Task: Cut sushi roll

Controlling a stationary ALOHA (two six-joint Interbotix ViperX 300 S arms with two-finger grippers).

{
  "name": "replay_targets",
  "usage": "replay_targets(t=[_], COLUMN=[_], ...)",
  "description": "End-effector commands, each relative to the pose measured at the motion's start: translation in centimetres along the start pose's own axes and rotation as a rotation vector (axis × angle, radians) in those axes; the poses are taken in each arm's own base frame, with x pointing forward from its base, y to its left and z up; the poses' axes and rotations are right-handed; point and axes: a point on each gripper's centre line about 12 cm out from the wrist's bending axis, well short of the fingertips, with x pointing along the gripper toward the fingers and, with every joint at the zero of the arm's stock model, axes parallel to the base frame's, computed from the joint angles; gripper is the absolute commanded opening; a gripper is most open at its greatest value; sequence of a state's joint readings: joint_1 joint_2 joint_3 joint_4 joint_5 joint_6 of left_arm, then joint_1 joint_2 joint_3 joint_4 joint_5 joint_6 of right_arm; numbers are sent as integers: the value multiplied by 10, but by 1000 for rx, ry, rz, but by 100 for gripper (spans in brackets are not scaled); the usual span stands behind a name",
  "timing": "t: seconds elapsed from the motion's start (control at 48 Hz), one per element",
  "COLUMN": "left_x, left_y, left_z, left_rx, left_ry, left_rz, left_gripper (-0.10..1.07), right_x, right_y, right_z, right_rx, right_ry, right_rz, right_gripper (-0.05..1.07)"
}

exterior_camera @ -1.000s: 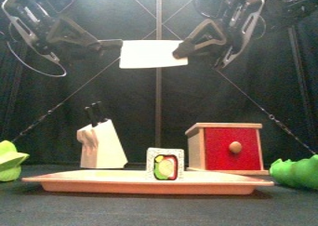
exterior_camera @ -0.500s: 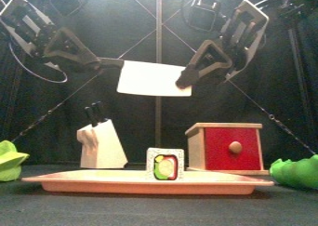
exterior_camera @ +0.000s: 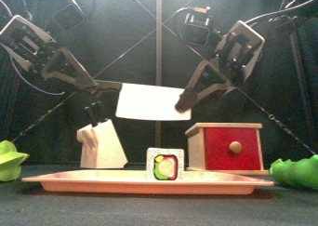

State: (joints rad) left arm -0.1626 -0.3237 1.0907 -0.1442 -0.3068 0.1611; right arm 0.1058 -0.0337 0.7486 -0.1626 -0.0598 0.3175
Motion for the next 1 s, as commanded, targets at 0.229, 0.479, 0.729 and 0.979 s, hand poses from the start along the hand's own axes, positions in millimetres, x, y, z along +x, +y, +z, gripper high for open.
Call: replay_targets(t=[0.229, 0.479, 0.729, 0.979], left_x=[5, 11, 13, 14], left_y=[0, 0, -1, -2], left_z=[-12, -18, -21, -25], left_rx=[0, 1, 2, 2], left_ry=[48, 77, 90, 118], left_rz=[0, 0, -1, -6], left_gripper=[46, 46, 46, 46], right_x=[6, 9, 12, 16], right_y=[-4, -5, -5, -6], right_z=[-7, -13, -16, -20], right_rx=[5, 5, 5, 5], right_ry=[47, 76, 91, 104], right_rz=[-16, -23, -26, -28], right_gripper=[28, 28, 28, 28])
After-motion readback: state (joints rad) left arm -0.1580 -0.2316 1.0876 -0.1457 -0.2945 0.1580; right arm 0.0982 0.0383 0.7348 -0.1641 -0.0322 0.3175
